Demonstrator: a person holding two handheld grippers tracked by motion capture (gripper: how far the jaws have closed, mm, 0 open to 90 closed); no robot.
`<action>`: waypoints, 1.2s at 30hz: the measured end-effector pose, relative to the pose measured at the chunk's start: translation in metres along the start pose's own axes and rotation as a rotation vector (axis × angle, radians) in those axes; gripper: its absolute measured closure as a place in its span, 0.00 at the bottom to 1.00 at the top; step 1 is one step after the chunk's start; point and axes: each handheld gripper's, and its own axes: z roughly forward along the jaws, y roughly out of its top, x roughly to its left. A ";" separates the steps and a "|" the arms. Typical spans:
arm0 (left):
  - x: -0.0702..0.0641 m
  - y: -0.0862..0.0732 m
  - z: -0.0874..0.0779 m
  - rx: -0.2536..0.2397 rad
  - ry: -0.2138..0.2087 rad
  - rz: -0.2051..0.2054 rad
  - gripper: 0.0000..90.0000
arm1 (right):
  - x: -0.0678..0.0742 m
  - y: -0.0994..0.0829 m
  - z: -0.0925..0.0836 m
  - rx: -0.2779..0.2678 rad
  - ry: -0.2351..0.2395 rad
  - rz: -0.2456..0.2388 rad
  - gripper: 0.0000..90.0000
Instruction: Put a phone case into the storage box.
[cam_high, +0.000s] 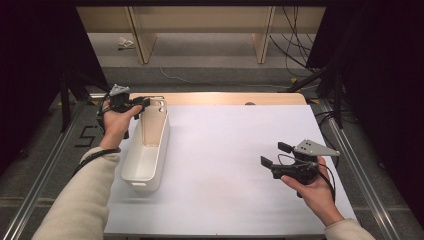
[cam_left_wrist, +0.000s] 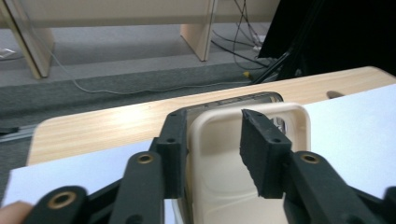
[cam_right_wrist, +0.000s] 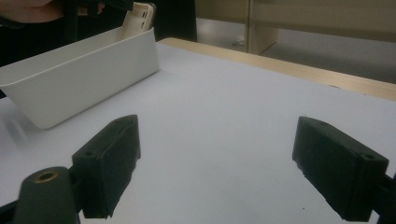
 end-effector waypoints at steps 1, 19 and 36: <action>0.000 0.001 -0.001 -0.001 0.005 0.006 0.63 | 0.000 0.000 0.000 0.000 0.000 -0.002 0.18; -0.018 0.014 -0.042 0.019 0.027 0.056 0.16 | 0.000 0.001 0.000 -0.004 -0.006 0.002 0.18; -0.036 -0.001 -0.083 0.004 -0.005 0.085 0.00 | -0.004 0.001 -0.001 -0.007 -0.020 0.015 0.18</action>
